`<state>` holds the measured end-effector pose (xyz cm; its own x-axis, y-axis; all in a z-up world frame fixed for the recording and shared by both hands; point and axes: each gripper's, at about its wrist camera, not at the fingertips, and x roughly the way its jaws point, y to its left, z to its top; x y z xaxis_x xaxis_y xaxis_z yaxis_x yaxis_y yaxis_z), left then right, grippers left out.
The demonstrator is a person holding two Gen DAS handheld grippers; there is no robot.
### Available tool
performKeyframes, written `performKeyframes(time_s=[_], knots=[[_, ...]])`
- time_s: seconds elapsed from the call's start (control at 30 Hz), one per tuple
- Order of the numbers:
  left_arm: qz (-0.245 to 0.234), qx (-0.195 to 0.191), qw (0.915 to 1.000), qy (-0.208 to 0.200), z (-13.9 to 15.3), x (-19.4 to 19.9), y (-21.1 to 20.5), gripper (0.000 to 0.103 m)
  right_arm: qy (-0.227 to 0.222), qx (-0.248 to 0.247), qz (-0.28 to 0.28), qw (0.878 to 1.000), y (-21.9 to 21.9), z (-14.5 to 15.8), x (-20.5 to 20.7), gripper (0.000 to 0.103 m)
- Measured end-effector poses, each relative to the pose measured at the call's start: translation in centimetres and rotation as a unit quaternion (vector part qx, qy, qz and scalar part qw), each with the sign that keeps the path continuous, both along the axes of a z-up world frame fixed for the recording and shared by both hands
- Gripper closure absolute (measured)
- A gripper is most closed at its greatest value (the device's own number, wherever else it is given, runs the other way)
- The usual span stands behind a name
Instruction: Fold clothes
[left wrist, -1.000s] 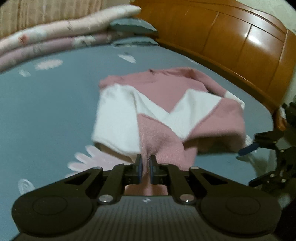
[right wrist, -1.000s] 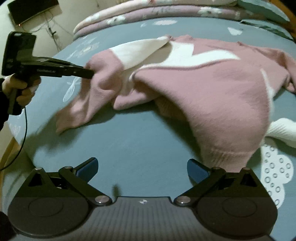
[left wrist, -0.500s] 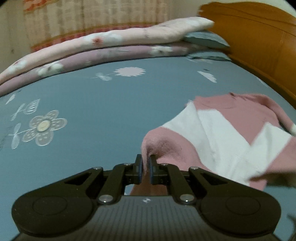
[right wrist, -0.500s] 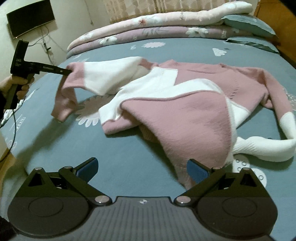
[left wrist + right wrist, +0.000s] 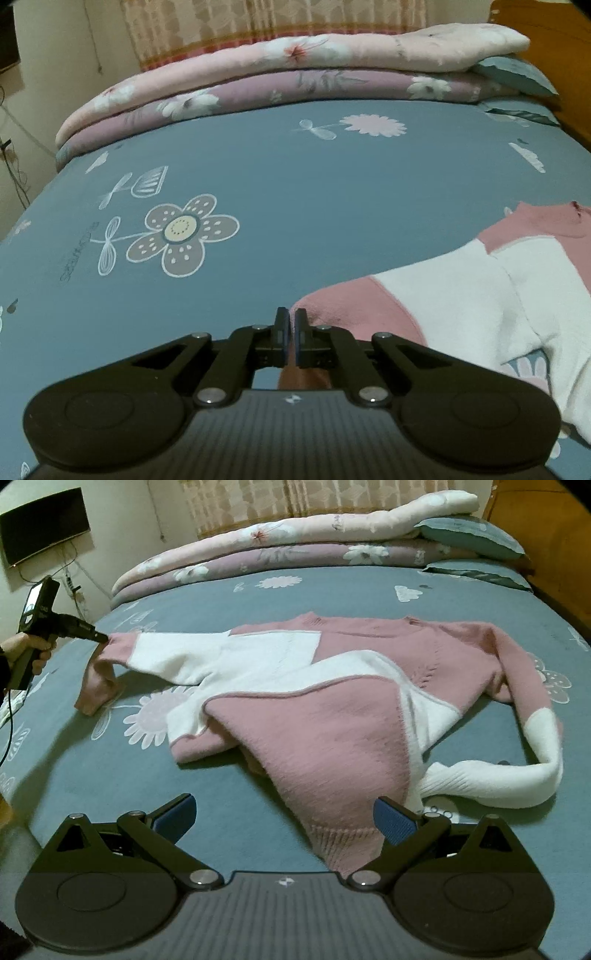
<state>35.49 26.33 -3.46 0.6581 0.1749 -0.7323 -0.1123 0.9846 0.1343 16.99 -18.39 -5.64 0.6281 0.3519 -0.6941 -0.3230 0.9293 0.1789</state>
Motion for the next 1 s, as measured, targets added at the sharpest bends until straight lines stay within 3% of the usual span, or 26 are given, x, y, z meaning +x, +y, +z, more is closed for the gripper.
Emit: performKeyframes(time_s=[0.13, 0.3, 0.5, 0.53, 0.73, 0.77, 0.93, 1.0], knots=[[0.038, 0.023, 0.9989, 0.011, -1.0, 0.4, 0.4, 0.1, -0.003, -0.002, -0.001, 1.0, -0.1, 0.2, 0.0, 0.0], [0.049, 0.011, 0.9987, -0.005, -0.3, -0.5, 0.7, 0.097, -0.01, 0.001, -0.005, 1.0, -0.6, 0.6, -0.2, 0.0], [-0.018, 0.001, 0.9996, -0.021, 1.1, -2.5, -3.4, 0.093, -0.018, 0.008, -0.019, 1.0, -1.4, 0.9, -0.5, 0.0], [-0.034, 0.0, 0.9992, -0.02, 1.1, -2.8, -4.4, 0.089, -0.019, 0.009, -0.022, 1.0, -1.7, 0.9, -0.6, 0.0], [-0.133, -0.013, 0.9909, -0.021, 0.7, -4.9, -11.6, 0.078, -0.029, 0.009, -0.046, 0.998, -3.5, 1.2, -1.4, 0.002], [-0.146, -0.019, 0.9888, -0.02, 0.5, -5.4, -12.9, 0.077, -0.028, 0.01, -0.054, 0.998, -4.2, 1.2, -1.5, 0.004], [-0.214, -0.052, 0.9753, -0.023, -0.4, -8.2, -19.4, 0.067, -0.025, 0.027, -0.111, 0.993, -8.1, 0.3, -1.3, 0.037], [-0.241, -0.058, 0.9684, -0.028, -0.7, -9.7, -22.1, 0.066, -0.024, 0.037, -0.136, 0.99, -9.7, -0.2, -1.0, 0.043]])
